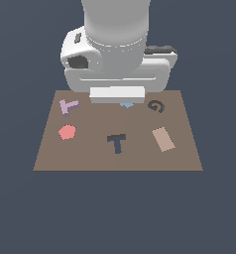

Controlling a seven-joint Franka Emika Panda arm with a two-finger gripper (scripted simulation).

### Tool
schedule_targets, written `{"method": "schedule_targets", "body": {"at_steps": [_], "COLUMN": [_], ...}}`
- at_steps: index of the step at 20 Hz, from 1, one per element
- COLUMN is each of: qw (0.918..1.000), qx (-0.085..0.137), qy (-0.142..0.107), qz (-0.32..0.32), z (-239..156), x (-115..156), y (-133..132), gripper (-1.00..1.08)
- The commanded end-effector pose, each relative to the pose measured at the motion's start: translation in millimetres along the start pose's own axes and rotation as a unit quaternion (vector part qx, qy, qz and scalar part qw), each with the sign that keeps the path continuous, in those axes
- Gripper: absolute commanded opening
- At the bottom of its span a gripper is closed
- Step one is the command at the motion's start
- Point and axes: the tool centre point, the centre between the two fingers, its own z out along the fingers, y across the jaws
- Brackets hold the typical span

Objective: Insert a designated object into the corresponding slot on a board.

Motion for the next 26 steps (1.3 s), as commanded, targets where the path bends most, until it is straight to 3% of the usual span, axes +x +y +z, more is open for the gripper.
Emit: {"method": "schedule_targets", "body": {"at_steps": [1, 13, 26], "qw": [1.0, 0.9996, 0.9928], "qx": [0.0, -0.002, -0.007], "qy": [0.0, 0.003, 0.012], "qz": [0.0, -0.029, -0.119], "z": [0.0, 14.4, 59.0], "x": [0.0, -13.3, -43.0], "y": [0.0, 23.2, 99.8], "gripper": [1.0, 1.0, 1.0]}}
